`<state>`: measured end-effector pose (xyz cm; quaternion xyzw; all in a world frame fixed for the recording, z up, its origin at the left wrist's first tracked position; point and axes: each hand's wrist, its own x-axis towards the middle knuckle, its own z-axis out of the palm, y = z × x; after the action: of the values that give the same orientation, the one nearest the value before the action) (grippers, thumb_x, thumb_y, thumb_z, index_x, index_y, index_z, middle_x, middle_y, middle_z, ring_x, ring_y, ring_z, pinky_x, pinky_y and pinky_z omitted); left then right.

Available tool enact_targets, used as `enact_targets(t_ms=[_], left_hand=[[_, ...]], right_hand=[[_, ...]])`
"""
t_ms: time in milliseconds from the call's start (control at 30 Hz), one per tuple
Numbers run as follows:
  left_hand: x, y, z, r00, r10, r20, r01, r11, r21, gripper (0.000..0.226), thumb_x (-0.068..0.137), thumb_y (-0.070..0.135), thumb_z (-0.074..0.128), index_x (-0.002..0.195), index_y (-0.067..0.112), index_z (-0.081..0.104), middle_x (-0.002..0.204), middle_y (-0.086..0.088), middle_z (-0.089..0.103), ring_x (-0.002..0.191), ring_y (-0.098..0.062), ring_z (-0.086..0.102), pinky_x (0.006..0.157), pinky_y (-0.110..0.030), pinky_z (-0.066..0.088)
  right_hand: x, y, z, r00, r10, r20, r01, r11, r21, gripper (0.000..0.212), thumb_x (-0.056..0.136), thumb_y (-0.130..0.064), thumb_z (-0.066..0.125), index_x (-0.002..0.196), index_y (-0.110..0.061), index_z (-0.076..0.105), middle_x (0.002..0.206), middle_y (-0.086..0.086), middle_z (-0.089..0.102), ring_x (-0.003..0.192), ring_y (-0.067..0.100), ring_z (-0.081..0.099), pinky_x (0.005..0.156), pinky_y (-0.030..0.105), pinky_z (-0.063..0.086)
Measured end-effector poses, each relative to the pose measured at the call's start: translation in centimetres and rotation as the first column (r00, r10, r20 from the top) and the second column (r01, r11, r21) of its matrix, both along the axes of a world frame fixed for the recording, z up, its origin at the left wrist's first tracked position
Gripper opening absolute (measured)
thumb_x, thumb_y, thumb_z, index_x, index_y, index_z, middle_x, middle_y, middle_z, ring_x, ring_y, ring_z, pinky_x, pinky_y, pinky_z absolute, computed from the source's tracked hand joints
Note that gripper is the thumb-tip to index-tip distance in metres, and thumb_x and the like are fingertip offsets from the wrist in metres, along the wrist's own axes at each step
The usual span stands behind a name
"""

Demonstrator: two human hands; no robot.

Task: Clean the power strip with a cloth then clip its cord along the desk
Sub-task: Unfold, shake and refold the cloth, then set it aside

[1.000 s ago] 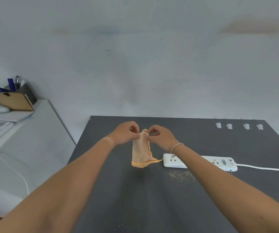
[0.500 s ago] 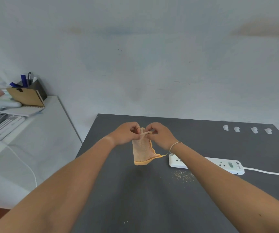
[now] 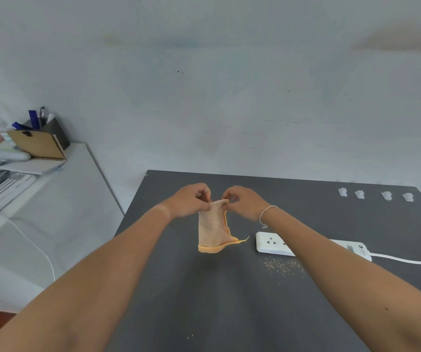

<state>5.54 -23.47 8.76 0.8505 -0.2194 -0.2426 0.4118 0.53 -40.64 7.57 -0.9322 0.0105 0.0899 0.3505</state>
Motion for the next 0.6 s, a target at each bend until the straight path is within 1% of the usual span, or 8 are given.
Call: enact_targets(t_ms=[67, 133, 233, 300, 333, 433, 533, 600], left_hand=[[0.2, 0.0, -0.1, 1.000, 0.007, 0.005, -0.007, 1.000, 0.018, 0.020, 0.080, 0.008, 0.063, 0.076, 0.024, 0.052, 0.081, 0.004, 0.058, 0.078, -0.013, 0.052, 0.076, -0.027, 0.042], [0.3, 0.0, -0.4, 1.000, -0.003, -0.007, 0.004, 0.998, 0.057, 0.016, 0.082, 0.011, 0.062, 0.091, 0.024, 0.056, 0.079, 0.008, 0.056, 0.079, -0.011, 0.053, 0.076, -0.024, 0.043], [0.3, 0.1, -1.0, 0.998, -0.067, 0.020, 0.061, 0.976, 0.211, 0.026, 0.082, 0.018, 0.062, 0.108, 0.021, 0.062, 0.084, 0.009, 0.058, 0.084, -0.011, 0.054, 0.080, -0.024, 0.043], [0.2, 0.1, -1.6, 0.990, -0.124, 0.068, 0.095, 0.939, 0.331, 0.020, 0.082, 0.023, 0.062, 0.101, 0.019, 0.066, 0.089, 0.006, 0.060, 0.087, -0.014, 0.056, 0.081, -0.027, 0.044], [0.2, 0.2, -1.8, 0.989, -0.122, 0.081, 0.087, 0.935, 0.345, 0.015, 0.082, 0.025, 0.063, 0.094, 0.019, 0.067, 0.088, 0.005, 0.060, 0.086, -0.015, 0.056, 0.078, -0.027, 0.043], [0.6, 0.8, -2.0, 0.996, -0.043, 0.077, 0.021, 0.963, 0.270, 0.007, 0.081, 0.024, 0.066, 0.084, 0.018, 0.069, 0.078, 0.006, 0.059, 0.078, -0.013, 0.054, 0.067, -0.022, 0.040], [0.9, 1.9, -1.7, 0.998, 0.015, 0.065, -0.028, 0.980, 0.195, 0.006, 0.081, 0.020, 0.068, 0.085, 0.017, 0.070, 0.075, 0.010, 0.060, 0.076, -0.009, 0.054, 0.067, -0.018, 0.040], [1.0, 2.9, -1.6, 0.997, 0.043, 0.066, -0.054, 0.984, 0.170, 0.002, 0.081, 0.019, 0.069, 0.082, 0.019, 0.068, 0.075, 0.013, 0.060, 0.076, -0.006, 0.054, 0.068, -0.016, 0.040]], right_hand=[[0.0, -0.2, 0.1, 1.000, -0.014, 0.013, 0.014, 1.000, 0.016, 0.019, 0.088, -0.018, 0.058, 0.104, -0.011, 0.062, 0.113, 0.006, 0.061, 0.095, 0.016, 0.050, 0.079, 0.023, 0.036], [0.0, -0.2, 0.4, 1.000, -0.020, 0.022, 0.019, 0.999, 0.031, 0.014, 0.087, -0.016, 0.057, 0.099, -0.012, 0.063, 0.105, 0.004, 0.061, 0.093, 0.017, 0.051, 0.078, 0.023, 0.036], [0.2, -0.2, 0.9, 0.999, -0.024, 0.037, 0.022, 0.998, 0.056, 0.010, 0.085, -0.010, 0.055, 0.086, -0.018, 0.060, 0.093, -0.001, 0.058, 0.089, 0.017, 0.052, 0.077, 0.025, 0.038], [0.3, -0.2, 1.2, 0.999, -0.023, 0.045, 0.020, 0.998, 0.064, 0.012, 0.085, -0.009, 0.053, 0.085, -0.019, 0.059, 0.091, -0.002, 0.058, 0.087, 0.015, 0.051, 0.071, 0.022, 0.039], [0.3, -0.3, 1.4, 0.999, -0.020, 0.045, 0.017, 0.998, 0.068, 0.012, 0.085, -0.009, 0.053, 0.086, -0.019, 0.059, 0.091, -0.003, 0.058, 0.086, 0.015, 0.050, 0.067, 0.020, 0.039], [0.2, -0.6, 1.6, 0.999, -0.018, 0.034, 0.016, 0.998, 0.059, 0.010, 0.085, -0.010, 0.053, 0.085, -0.019, 0.058, 0.080, -0.007, 0.055, 0.080, 0.014, 0.048, 0.063, 0.017, 0.036], [0.1, -0.6, 1.0, 0.999, -0.032, 0.010, 0.031, 0.998, 0.048, 0.008, 0.085, -0.010, 0.054, 0.085, -0.017, 0.057, 0.075, -0.006, 0.053, 0.079, 0.016, 0.049, 0.065, 0.020, 0.038], [-0.1, 0.0, 0.3, 1.000, -0.027, -0.008, 0.028, 0.999, 0.044, 0.007, 0.085, -0.012, 0.053, 0.087, -0.018, 0.055, 0.081, -0.003, 0.055, 0.080, 0.017, 0.050, 0.068, 0.023, 0.040]])
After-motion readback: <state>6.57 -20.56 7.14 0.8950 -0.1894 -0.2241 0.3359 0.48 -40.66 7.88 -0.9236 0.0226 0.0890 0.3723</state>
